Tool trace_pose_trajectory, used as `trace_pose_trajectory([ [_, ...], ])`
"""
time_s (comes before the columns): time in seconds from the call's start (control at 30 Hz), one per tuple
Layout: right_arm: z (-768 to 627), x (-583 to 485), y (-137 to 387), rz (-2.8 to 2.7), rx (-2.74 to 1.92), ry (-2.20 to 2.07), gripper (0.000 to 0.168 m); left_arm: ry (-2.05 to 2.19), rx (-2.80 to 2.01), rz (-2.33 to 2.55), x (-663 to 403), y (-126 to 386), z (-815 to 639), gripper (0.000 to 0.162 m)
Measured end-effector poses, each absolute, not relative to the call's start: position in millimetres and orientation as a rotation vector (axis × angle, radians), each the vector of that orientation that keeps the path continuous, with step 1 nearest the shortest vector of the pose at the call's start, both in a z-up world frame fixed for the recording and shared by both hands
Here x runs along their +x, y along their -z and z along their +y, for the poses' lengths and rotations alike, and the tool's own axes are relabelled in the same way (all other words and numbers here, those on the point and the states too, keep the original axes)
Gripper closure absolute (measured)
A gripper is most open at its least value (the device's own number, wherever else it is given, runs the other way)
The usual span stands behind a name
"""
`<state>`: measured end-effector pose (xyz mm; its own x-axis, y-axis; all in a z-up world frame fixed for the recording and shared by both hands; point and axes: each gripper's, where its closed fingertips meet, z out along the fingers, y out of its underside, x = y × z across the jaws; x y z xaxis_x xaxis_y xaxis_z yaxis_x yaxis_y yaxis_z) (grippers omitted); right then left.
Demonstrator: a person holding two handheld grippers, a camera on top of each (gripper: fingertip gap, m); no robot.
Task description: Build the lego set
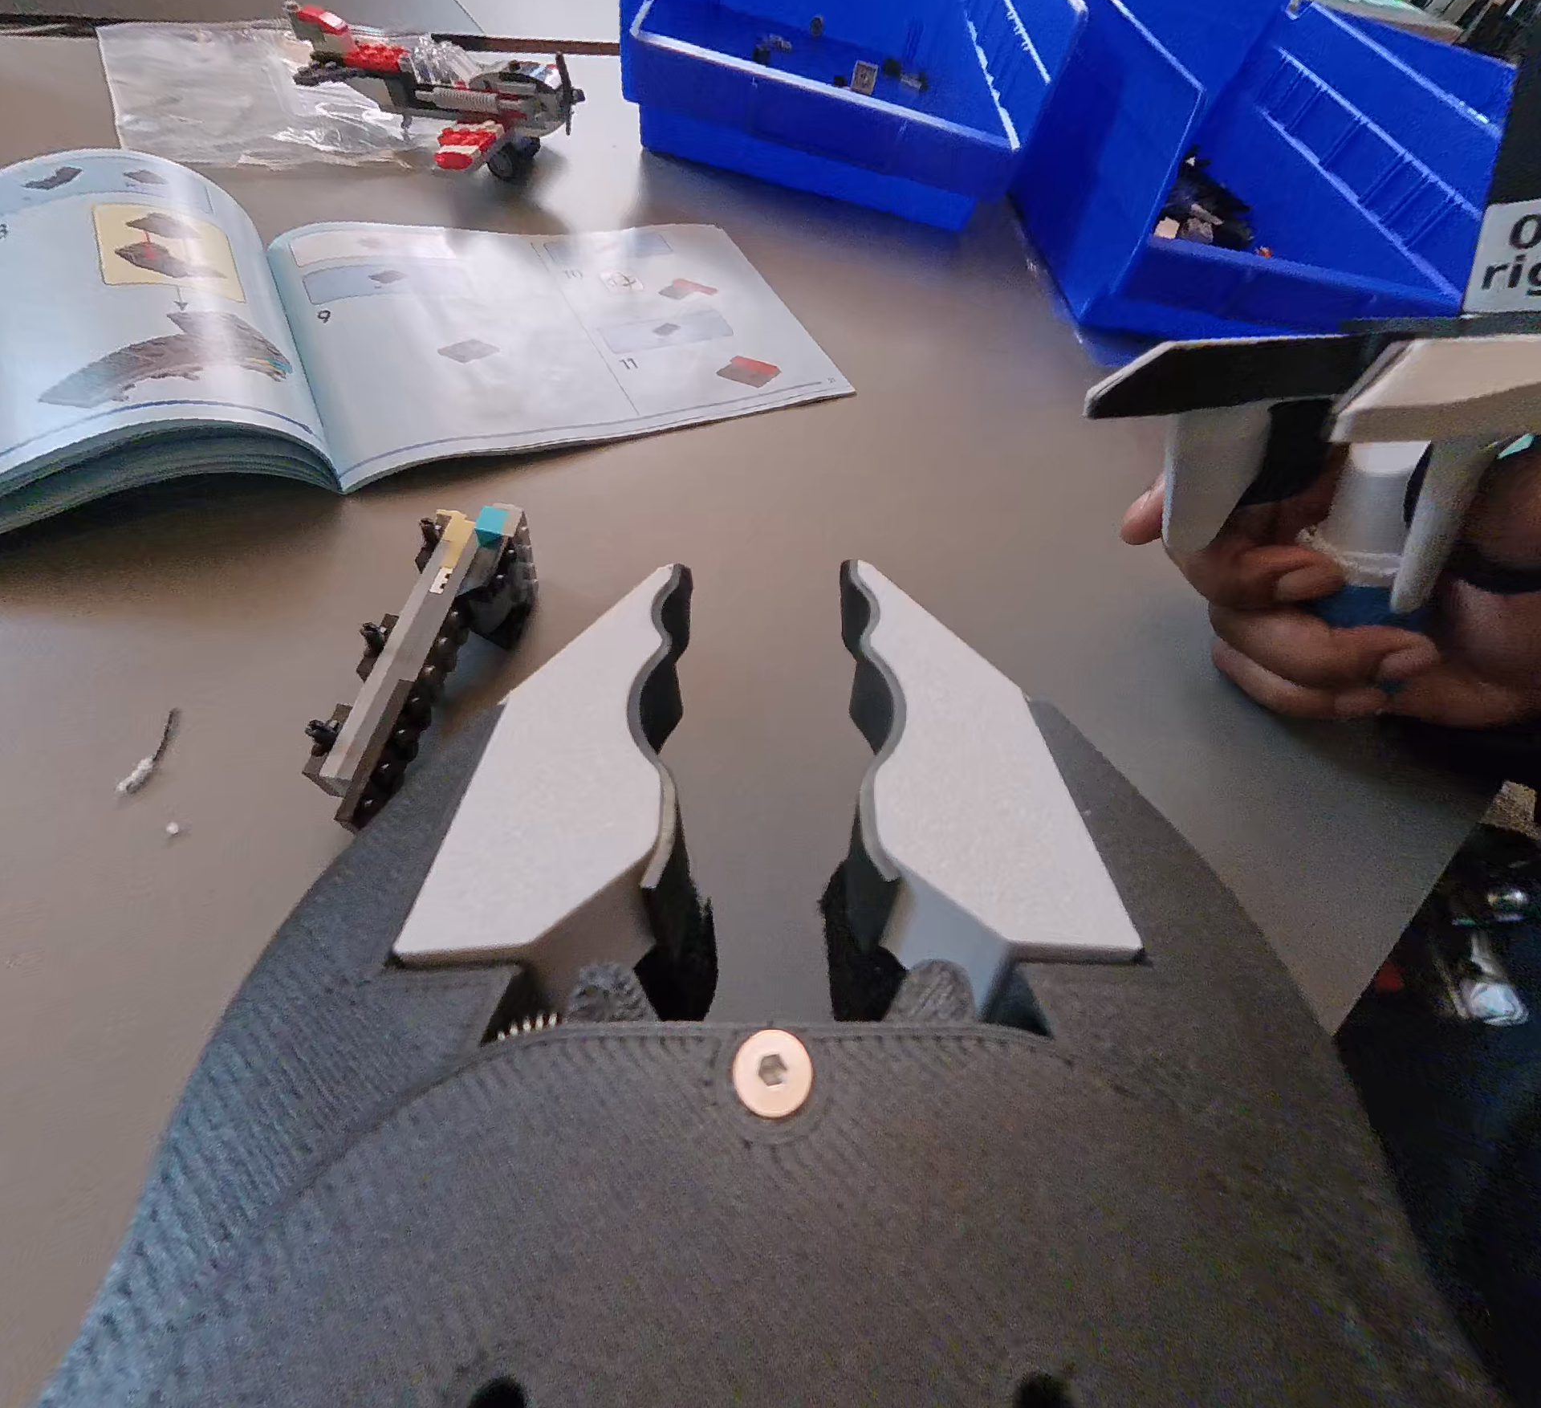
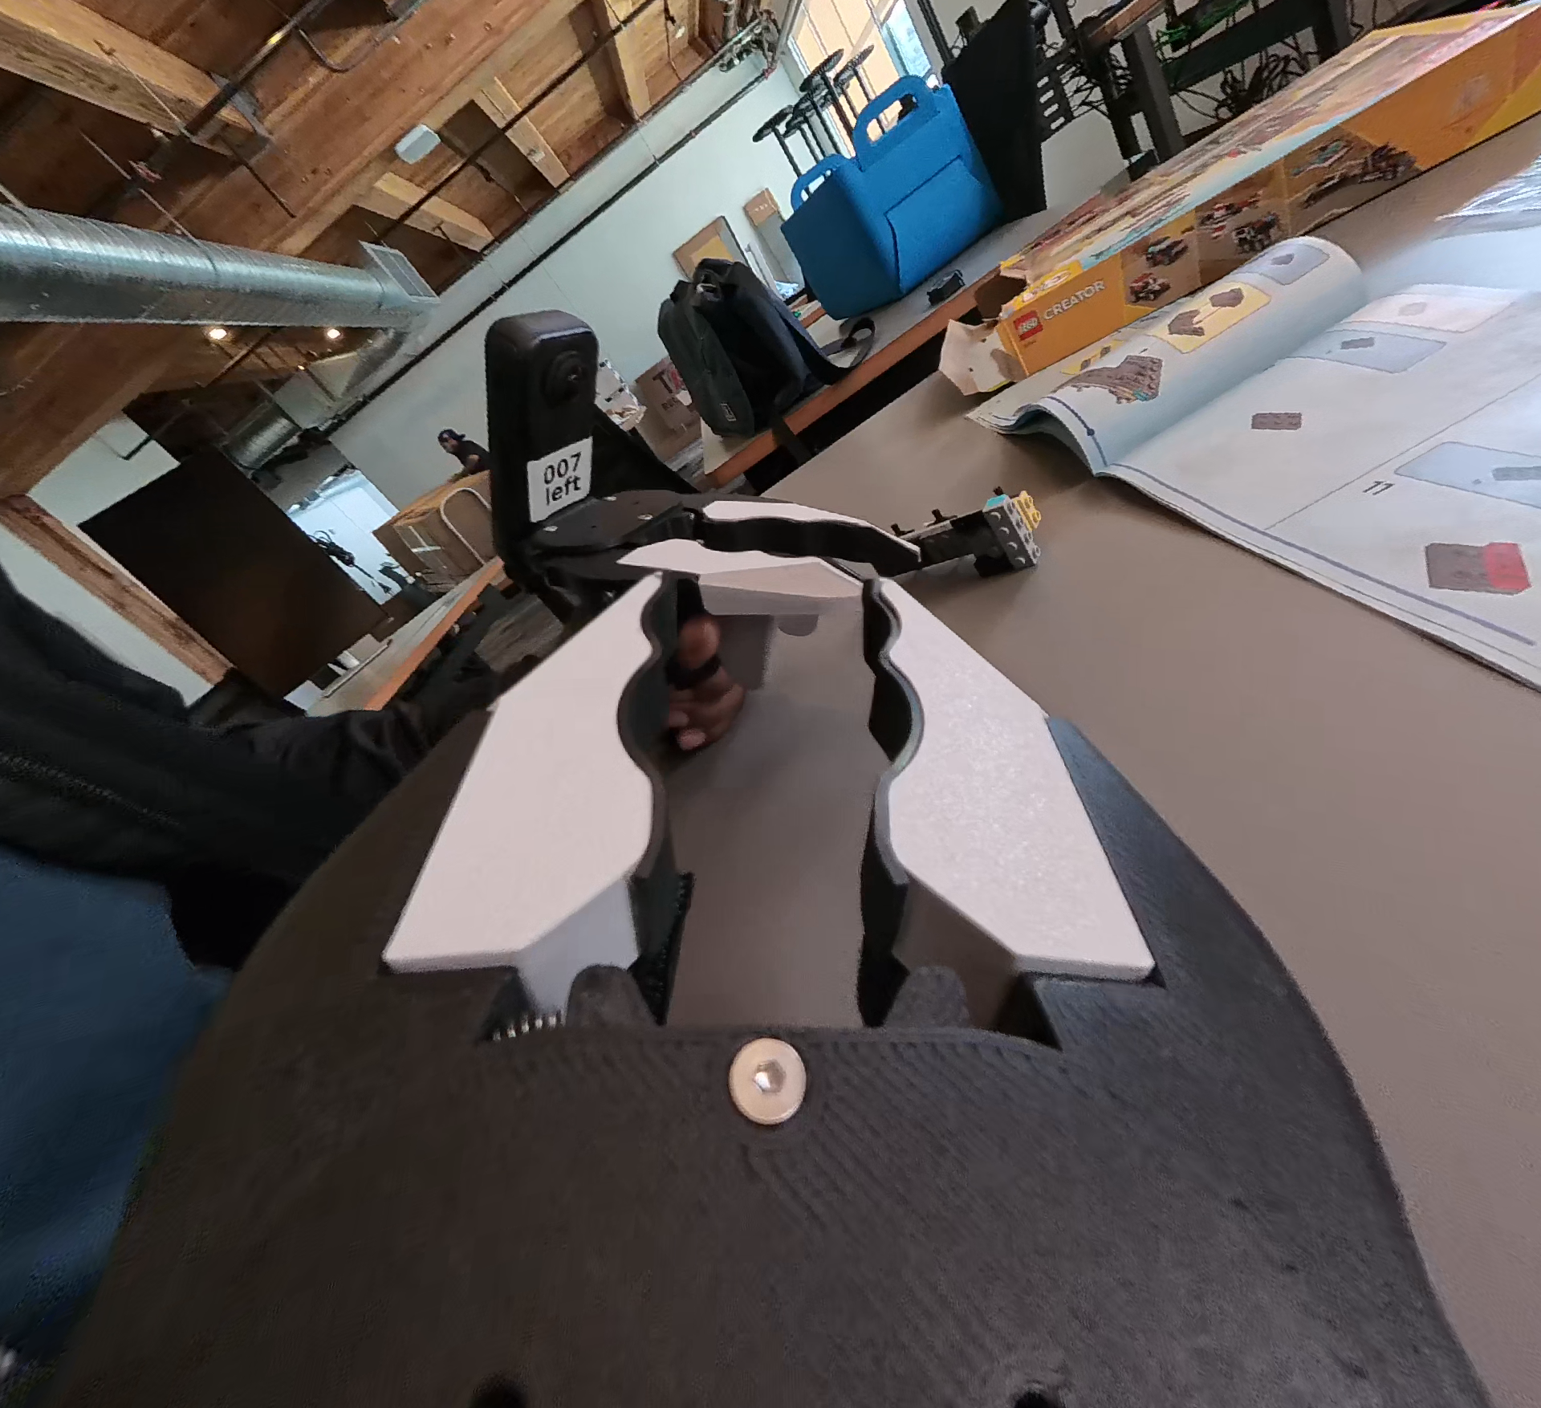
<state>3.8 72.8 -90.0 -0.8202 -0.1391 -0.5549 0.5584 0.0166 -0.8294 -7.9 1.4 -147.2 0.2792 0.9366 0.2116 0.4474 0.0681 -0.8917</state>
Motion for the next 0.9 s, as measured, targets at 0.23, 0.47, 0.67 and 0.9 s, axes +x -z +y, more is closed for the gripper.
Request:
trace_pose_trajectory([
  [0.23, 64, 2, 102, 1.898, 0.473, 1.797, 0.125, -0.546, -1.445, -1.335, -8, 142, -6, 0.126],
  [0.47, 52, -2, 114, 1.97, 0.514, 1.717, 0.124, -0.492, -1.341, -1.326, -7, 134, -13, 0.126],
  [0.67, 43, -9, 115, 1.985, 0.535, 1.723, 0.124, -0.466, -1.307, -1.327, -7, 132, -16, 0.126],
  [0.9, 43, -9, 113, 1.978, 0.532, 1.74, 0.124, -0.474, -1.304, -1.327, -7, 132, -17, 0.126],
])
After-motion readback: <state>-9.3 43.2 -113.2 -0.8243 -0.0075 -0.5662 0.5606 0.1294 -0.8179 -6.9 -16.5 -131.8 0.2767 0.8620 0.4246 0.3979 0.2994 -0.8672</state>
